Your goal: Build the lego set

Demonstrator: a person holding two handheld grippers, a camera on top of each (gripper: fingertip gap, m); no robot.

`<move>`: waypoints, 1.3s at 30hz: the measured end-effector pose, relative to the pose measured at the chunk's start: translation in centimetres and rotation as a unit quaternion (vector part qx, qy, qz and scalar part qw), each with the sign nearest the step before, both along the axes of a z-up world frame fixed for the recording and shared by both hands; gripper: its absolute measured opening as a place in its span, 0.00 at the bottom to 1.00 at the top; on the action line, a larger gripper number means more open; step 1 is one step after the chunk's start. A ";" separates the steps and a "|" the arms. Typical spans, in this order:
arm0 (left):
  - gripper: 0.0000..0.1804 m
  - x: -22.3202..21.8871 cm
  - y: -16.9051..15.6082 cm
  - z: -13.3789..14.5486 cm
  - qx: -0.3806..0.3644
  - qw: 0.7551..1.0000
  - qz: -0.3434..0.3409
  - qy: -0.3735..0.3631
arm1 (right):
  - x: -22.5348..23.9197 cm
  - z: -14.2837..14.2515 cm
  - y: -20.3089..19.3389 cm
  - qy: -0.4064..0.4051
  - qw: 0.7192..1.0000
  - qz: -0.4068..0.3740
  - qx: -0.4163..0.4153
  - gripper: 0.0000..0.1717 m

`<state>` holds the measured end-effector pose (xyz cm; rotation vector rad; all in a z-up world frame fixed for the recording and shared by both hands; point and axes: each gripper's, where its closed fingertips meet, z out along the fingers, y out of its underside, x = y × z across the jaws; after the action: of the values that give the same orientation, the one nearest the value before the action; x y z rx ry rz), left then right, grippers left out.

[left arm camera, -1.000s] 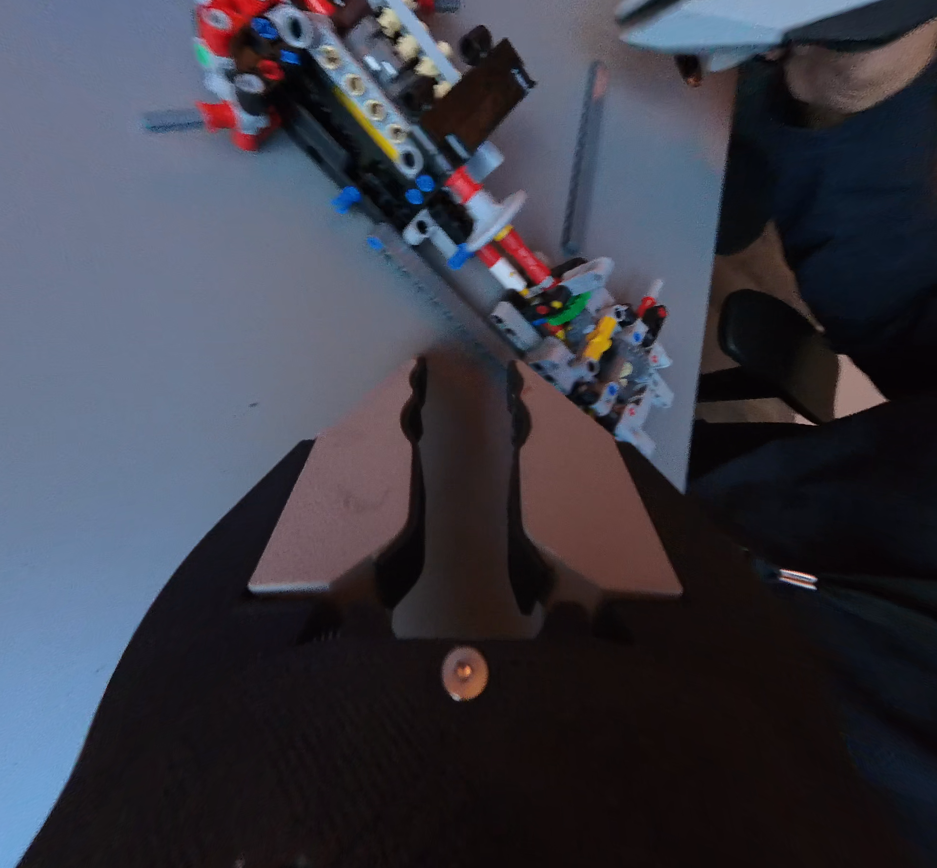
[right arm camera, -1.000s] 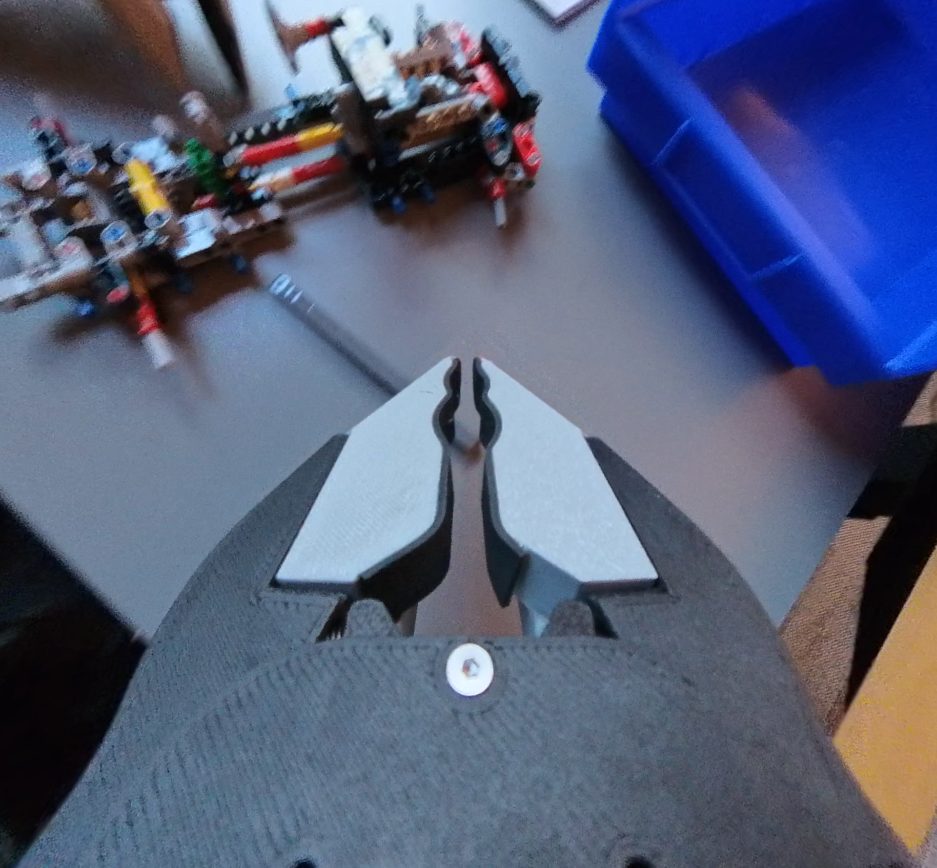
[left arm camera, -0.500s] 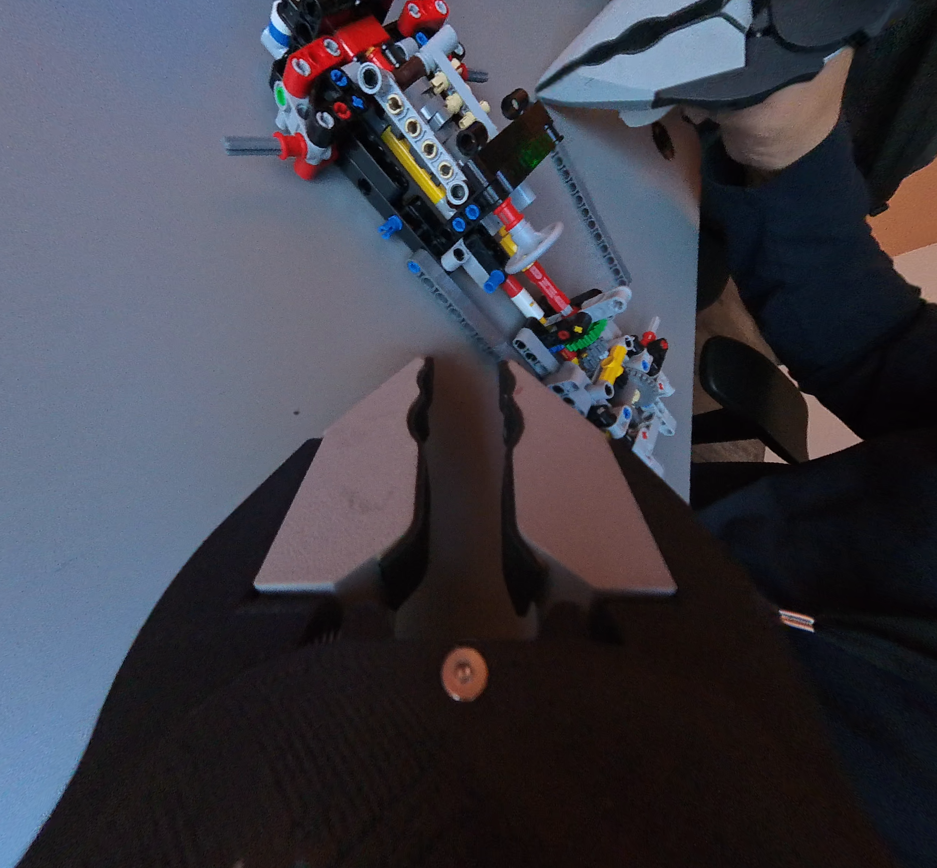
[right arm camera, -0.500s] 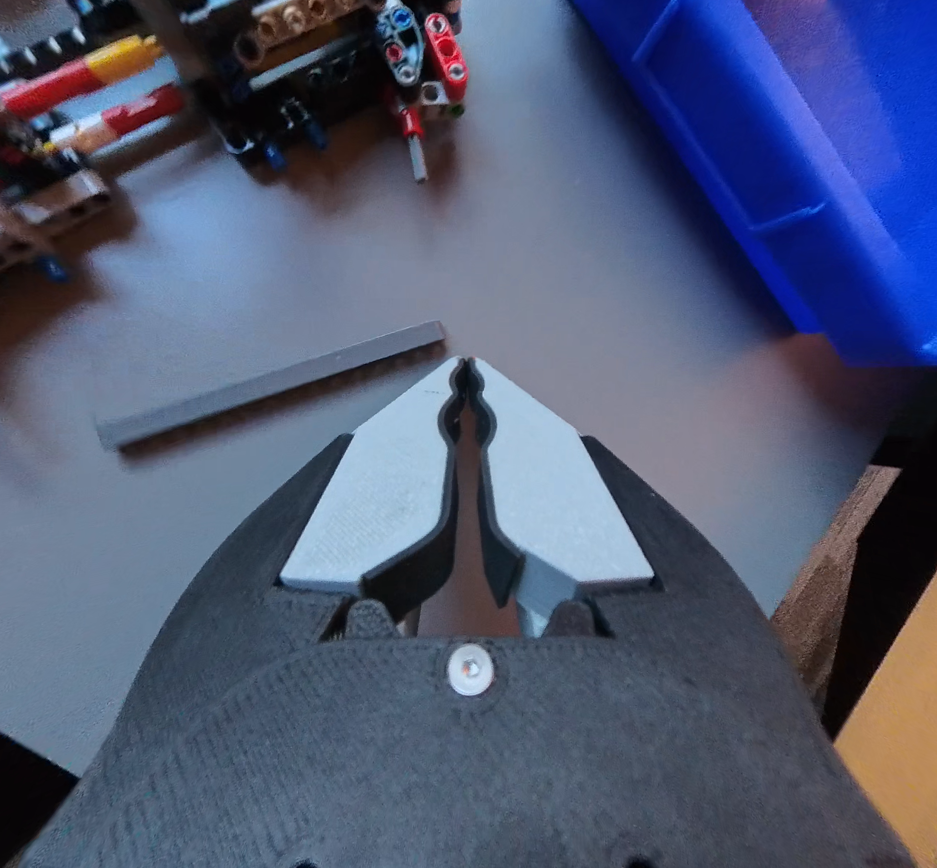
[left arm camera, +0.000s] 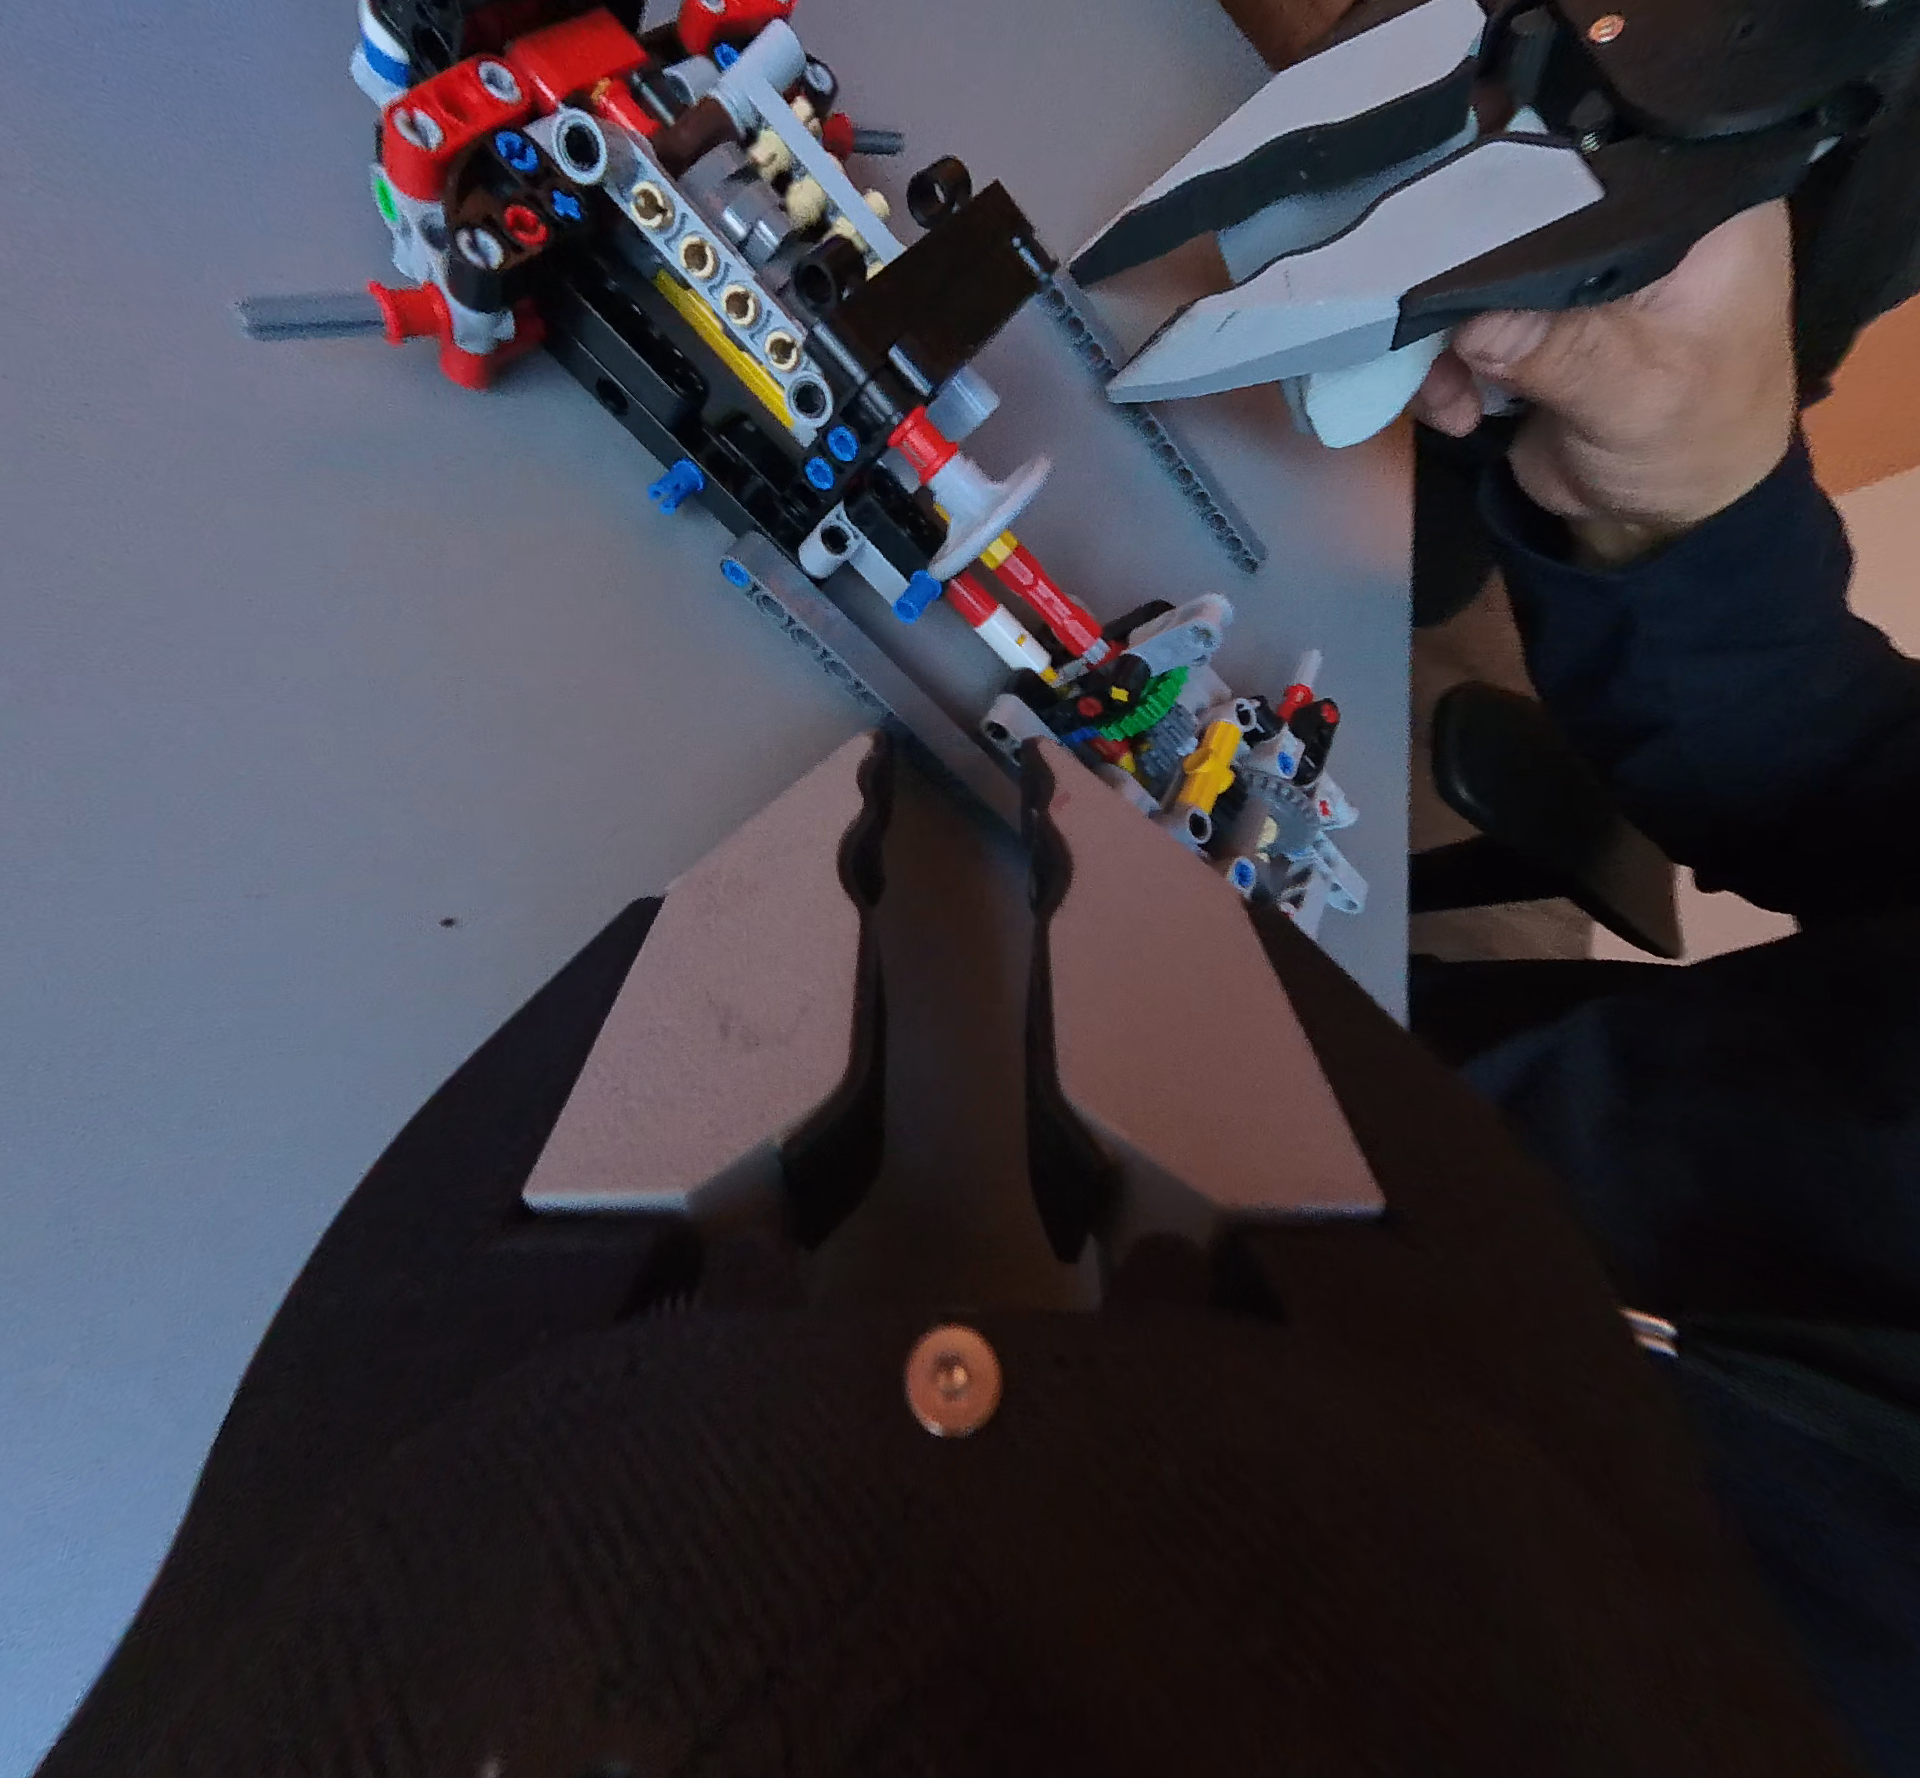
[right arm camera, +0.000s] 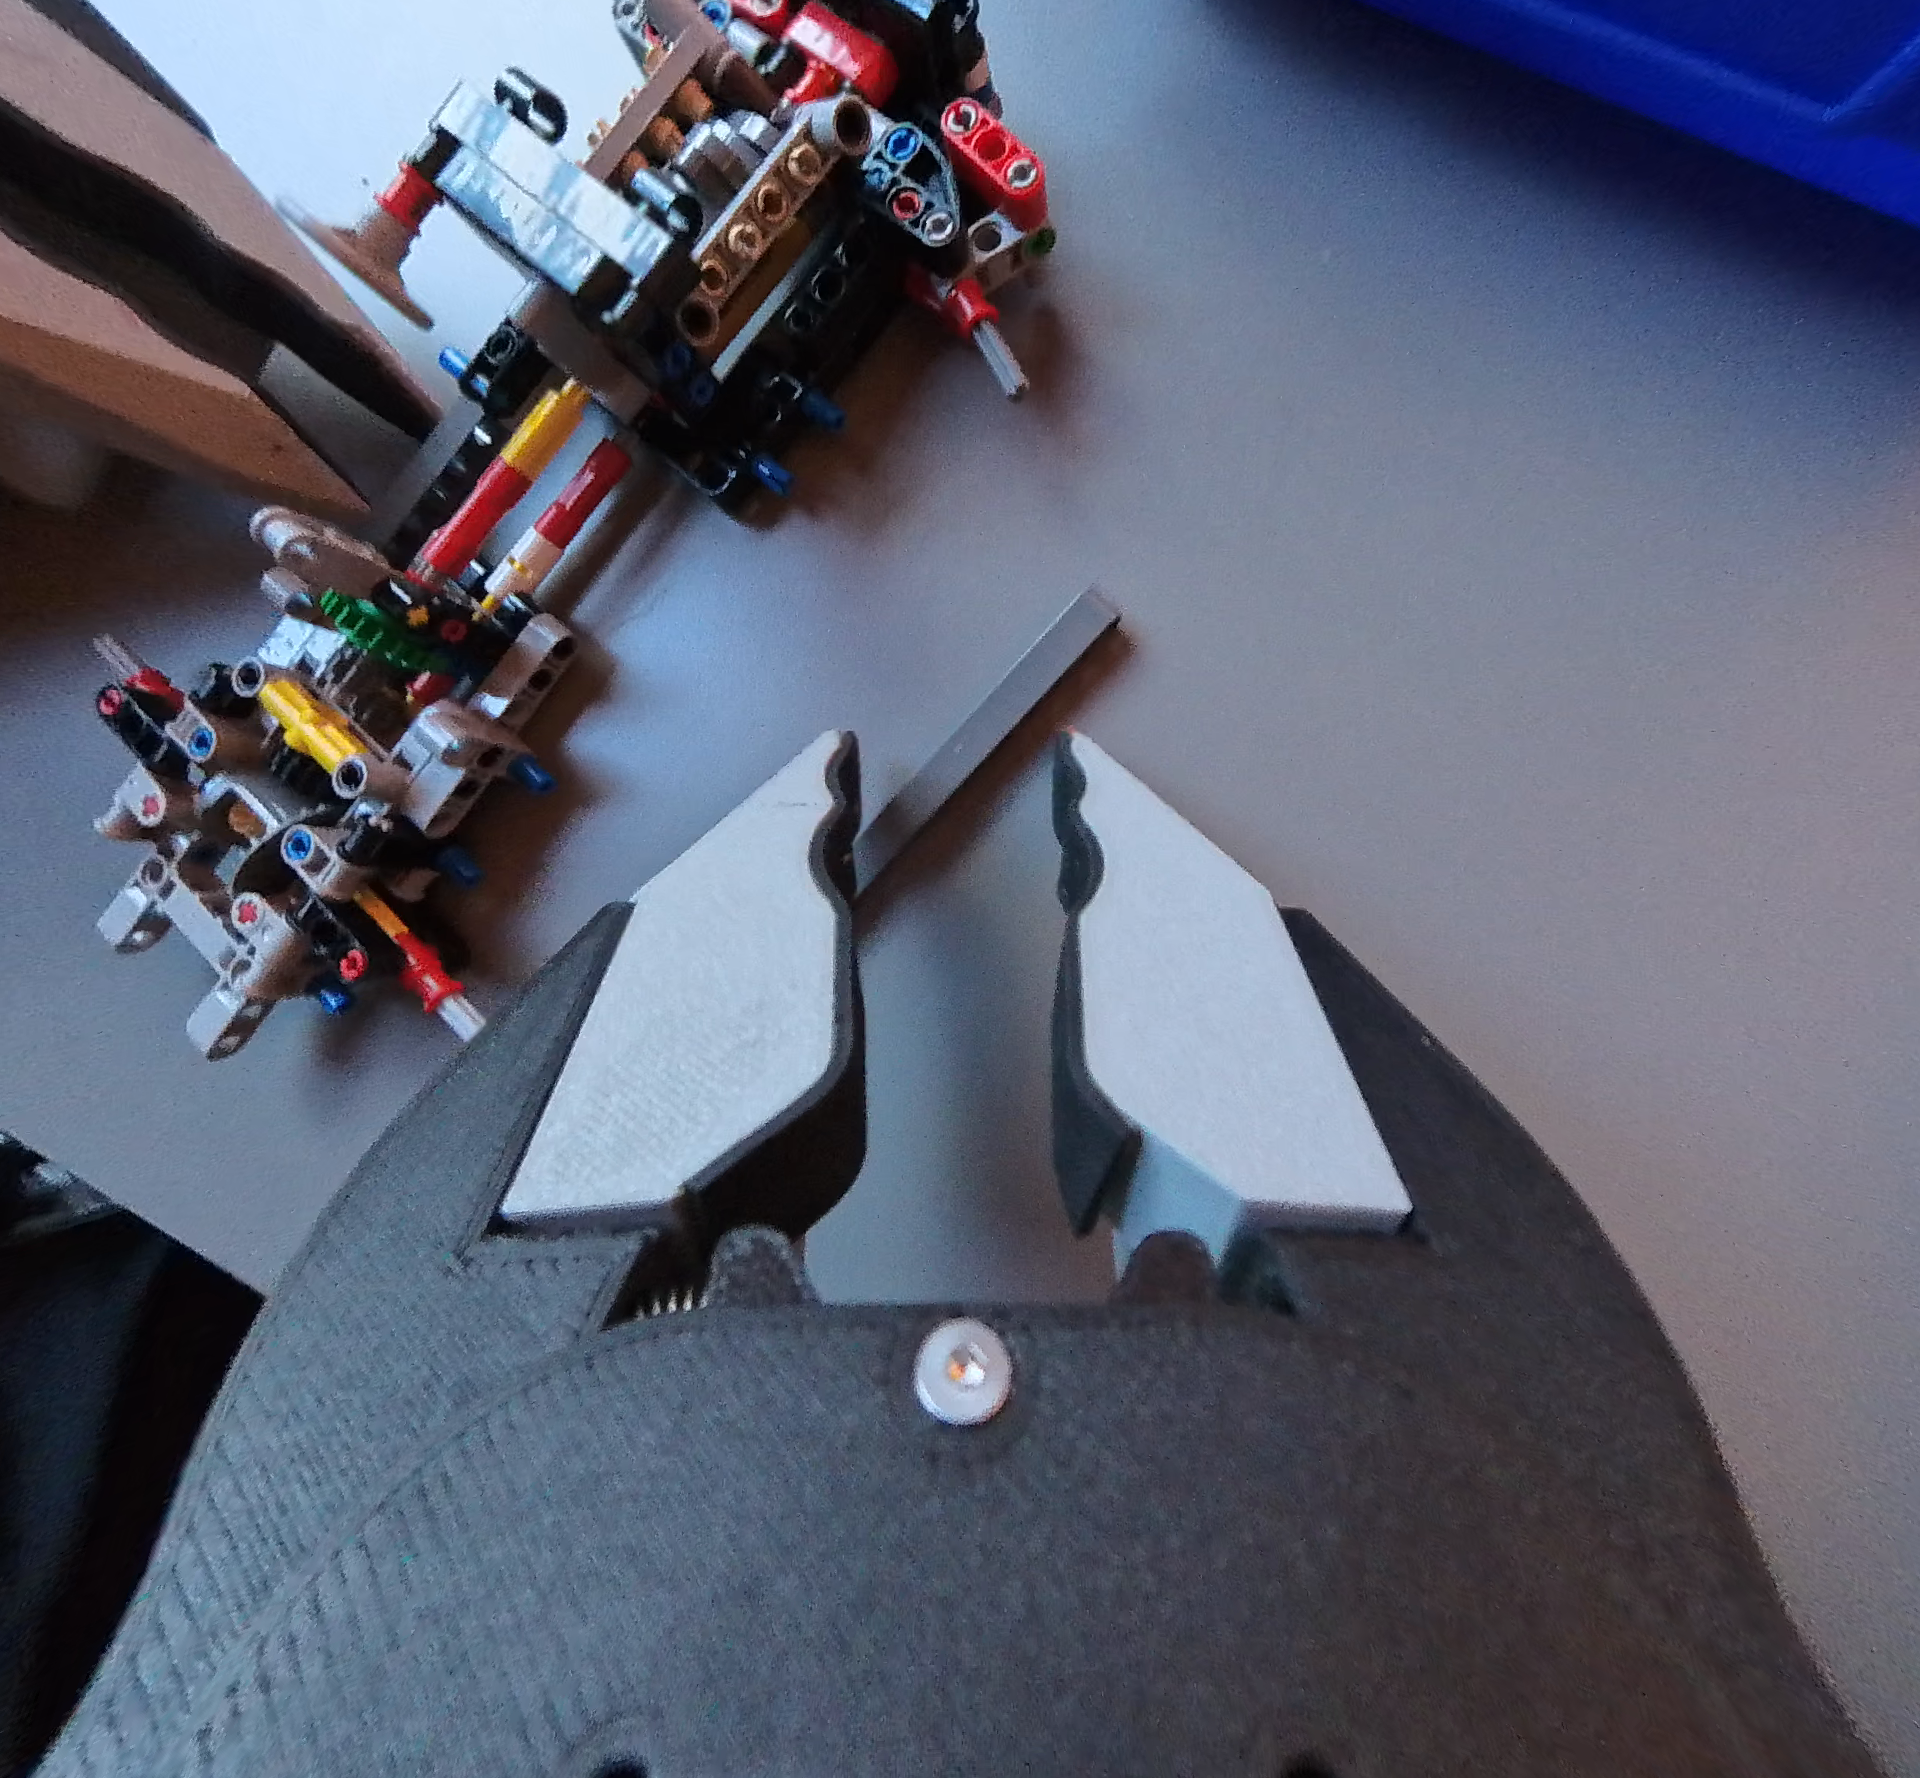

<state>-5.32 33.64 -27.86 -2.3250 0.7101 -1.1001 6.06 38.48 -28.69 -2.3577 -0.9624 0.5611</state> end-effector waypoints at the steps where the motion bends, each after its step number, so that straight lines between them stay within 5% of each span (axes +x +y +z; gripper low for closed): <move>1: 0.13 -0.1 0.3 0.1 0.015 1.000 0.005 0.007 | -0.2 0.0 0.2 0.004 1.000 -0.002 -0.002 0.19; 4: 0.14 -1.1 1.6 1.0 0.083 0.996 0.025 0.034 | -0.5 -0.2 0.3 0.002 1.000 0.010 -0.014 0.07; 9: 0.23 -2.5 4.0 2.9 0.166 0.983 0.018 0.081 | -1.5 -0.2 -1.2 0.018 0.999 0.027 -0.026 0.03; 21: 0.32 1.4 6.3 4.7 0.266 0.929 -0.166 0.196 | -2.4 -0.1 -0.6 0.034 0.999 -0.007 -0.028 0.03; 27: 0.32 2.7 6.3 1.9 0.231 0.910 -0.236 0.251 | -2.9 0.0 -0.4 0.080 0.994 -0.043 -0.057 0.03; 36: 0.32 3.4 6.9 0.9 0.261 0.887 -0.217 0.314 | -3.1 0.0 -0.3 0.097 0.993 -0.061 -0.038 0.03; 39: 0.34 3.4 6.8 0.9 0.260 0.882 -0.213 0.331 | -3.2 0.4 -0.4 0.093 0.993 -0.057 -0.034 0.15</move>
<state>-1.96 40.48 -27.00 -2.0725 1.6017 -0.1521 2.89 38.06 -28.30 -2.3532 -0.7314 0.7650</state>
